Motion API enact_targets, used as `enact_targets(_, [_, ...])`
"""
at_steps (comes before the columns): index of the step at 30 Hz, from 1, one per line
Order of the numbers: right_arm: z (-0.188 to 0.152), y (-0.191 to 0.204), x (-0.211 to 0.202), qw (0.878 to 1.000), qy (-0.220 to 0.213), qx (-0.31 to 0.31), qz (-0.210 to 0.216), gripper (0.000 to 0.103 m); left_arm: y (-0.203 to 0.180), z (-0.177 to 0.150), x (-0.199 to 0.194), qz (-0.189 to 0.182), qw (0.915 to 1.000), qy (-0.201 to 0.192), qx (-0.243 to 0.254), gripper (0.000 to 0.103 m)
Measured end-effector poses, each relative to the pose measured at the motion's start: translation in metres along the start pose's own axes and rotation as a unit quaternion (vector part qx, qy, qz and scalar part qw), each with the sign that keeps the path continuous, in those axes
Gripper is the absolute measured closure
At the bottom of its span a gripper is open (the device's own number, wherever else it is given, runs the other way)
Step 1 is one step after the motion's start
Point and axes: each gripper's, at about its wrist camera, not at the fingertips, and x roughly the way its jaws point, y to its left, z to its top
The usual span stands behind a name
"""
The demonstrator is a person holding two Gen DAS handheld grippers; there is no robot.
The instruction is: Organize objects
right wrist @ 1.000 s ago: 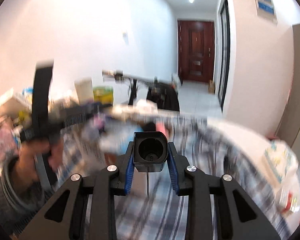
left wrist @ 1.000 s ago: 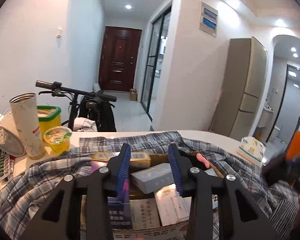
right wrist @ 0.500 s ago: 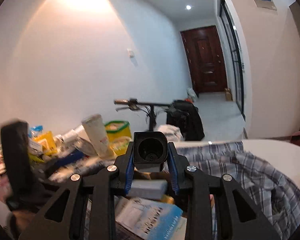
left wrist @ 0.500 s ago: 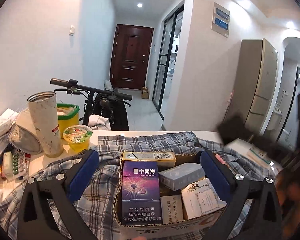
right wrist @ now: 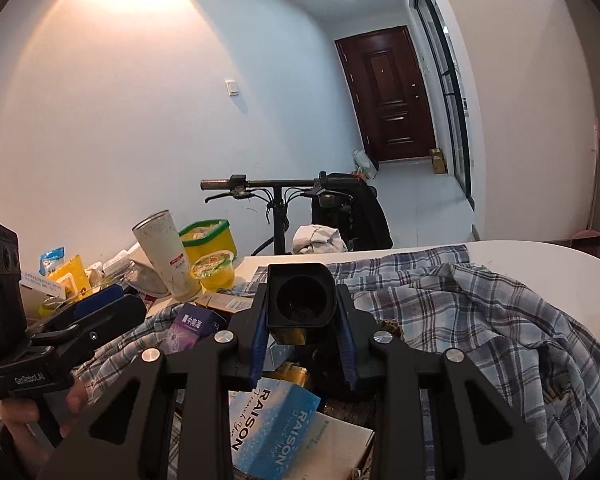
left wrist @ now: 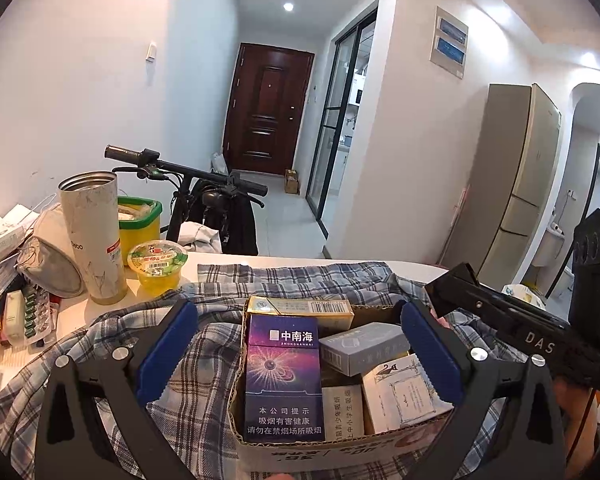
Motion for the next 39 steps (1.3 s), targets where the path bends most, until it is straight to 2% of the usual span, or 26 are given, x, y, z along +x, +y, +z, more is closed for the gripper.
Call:
enact_targets(6, [-0.004, -0.003, 0.005, 1.0, 0.017, 0.014, 0.001, 0.073, -0.003, 0.0, 0.0, -0.003, 1.0, 0.003, 0.005, 0.0])
enact_targets(7, [-0.005, -0.004, 0.005, 1.0, 0.018, 0.015, 0.0, 0.07, -0.003, 0.0, 0.0, -0.005, 1.0, 0.003, 0.005, 0.0])
enact_targets(8, [-0.004, -0.004, 0.004, 1.0, 0.016, 0.014, -0.004, 0.065, -0.002, 0.0, 0.0, -0.007, 1.0, 0.002, 0.004, 0.0])
enact_targets(10, [-0.004, -0.004, 0.001, 1.0, 0.006, 0.016, -0.009, 0.031, -0.002, 0.001, -0.001, -0.011, 0.9999, 0.002, 0.002, 0.0])
enact_targets(12, [-0.004, -0.004, -0.004, 1.0, -0.007, 0.024, -0.012, 0.02, -0.002, 0.001, -0.002, -0.013, 0.9999, 0.0, 0.0, 0.0])
enact_targets(14, [-0.003, -0.005, -0.007, 0.999, -0.014, 0.025, -0.015, 0.017, -0.002, 0.001, -0.003, -0.014, 0.9999, -0.002, -0.001, 0.0])
enact_targets(17, [-0.002, -0.006, -0.01, 0.999, -0.023, 0.028, -0.028, 0.006, 0.0, 0.002, -0.004, -0.016, 0.9999, -0.005, -0.005, 0.0])
enact_targets(21, [-0.001, -0.006, -0.013, 0.999, -0.03, 0.034, -0.026, 0.0, -0.001, 0.003, -0.006, -0.012, 0.9998, -0.012, -0.005, 0.0])
enact_targets(27, [0.0, 0.005, -0.017, 0.998, -0.043, 0.012, -0.039, 0.0, -0.003, 0.003, -0.006, -0.01, 0.9999, -0.004, -0.002, 0.0])
enact_targets(31, [0.004, 0.015, -0.023, 0.997, -0.045, -0.011, -0.055, 0.0, -0.007, 0.002, -0.005, -0.021, 0.9998, 0.005, 0.004, 0.0])
enact_targets(32, [0.006, 0.017, -0.026, 0.998, -0.043, -0.006, -0.048, 0.001, -0.009, 0.002, -0.005, -0.021, 0.9997, 0.006, 0.008, 0.0])
enact_targets(34, [0.013, 0.019, -0.041, 0.998, -0.05, 0.015, -0.03, 0.0, -0.01, 0.003, -0.009, -0.03, 0.9995, 0.005, 0.009, 0.0])
enact_targets(36, [0.019, 0.026, -0.064, 0.997, -0.072, 0.015, 0.011, 0.0, -0.012, 0.004, -0.013, -0.033, 0.9994, -0.003, 0.011, 0.0])
enact_targets(39, [0.024, 0.043, -0.103, 0.994, -0.106, -0.019, -0.015, 0.0, -0.012, 0.006, -0.017, -0.045, 0.999, -0.006, 0.006, 0.0])
